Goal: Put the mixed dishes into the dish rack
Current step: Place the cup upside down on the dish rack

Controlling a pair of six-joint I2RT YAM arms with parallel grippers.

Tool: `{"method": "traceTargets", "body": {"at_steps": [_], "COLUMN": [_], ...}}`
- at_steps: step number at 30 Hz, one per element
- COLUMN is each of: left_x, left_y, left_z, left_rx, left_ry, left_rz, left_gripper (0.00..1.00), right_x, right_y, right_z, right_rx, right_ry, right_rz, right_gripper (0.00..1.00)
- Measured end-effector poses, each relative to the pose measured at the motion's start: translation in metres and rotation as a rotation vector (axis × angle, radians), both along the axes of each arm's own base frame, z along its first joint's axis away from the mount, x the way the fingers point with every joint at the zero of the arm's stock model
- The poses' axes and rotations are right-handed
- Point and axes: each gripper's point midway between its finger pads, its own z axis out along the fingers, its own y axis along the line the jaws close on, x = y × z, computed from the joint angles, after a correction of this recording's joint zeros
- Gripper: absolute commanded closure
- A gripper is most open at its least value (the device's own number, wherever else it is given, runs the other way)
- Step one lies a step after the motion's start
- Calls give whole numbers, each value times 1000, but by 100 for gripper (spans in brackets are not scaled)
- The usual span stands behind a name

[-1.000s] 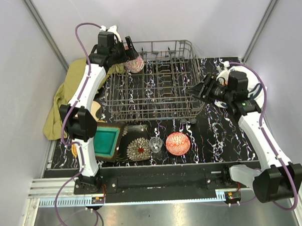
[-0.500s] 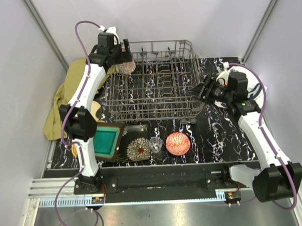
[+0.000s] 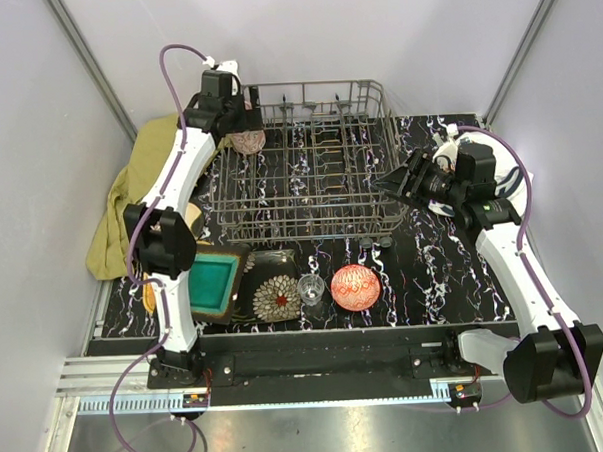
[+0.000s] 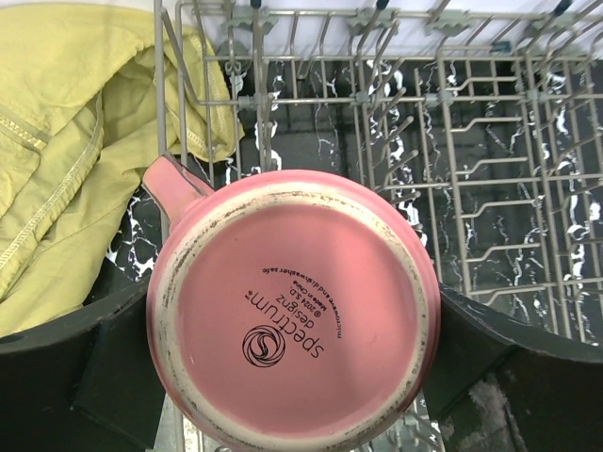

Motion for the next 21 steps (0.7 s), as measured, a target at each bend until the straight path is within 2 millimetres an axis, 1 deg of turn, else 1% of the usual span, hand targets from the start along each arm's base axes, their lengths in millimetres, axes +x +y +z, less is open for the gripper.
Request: {"method": "traceTargets", "body": {"at_steps": [10, 16, 21], "left_x": [7, 9, 10], "left_y": [-2, -1, 0], "left_z": [-33, -45, -50], "left_rx": [23, 36, 43], "left_ry": [55, 74, 83], "left_rz": [-5, -5, -4], "left_gripper": [100, 100, 100], "right_x": [1, 2, 2], "right_y": [0, 0, 0], "right_z": [-1, 0, 0], "right_rx": [9, 16, 22], "right_ry": [0, -4, -1], "right_rz": [20, 31, 38], "right_gripper": [33, 33, 33]}}
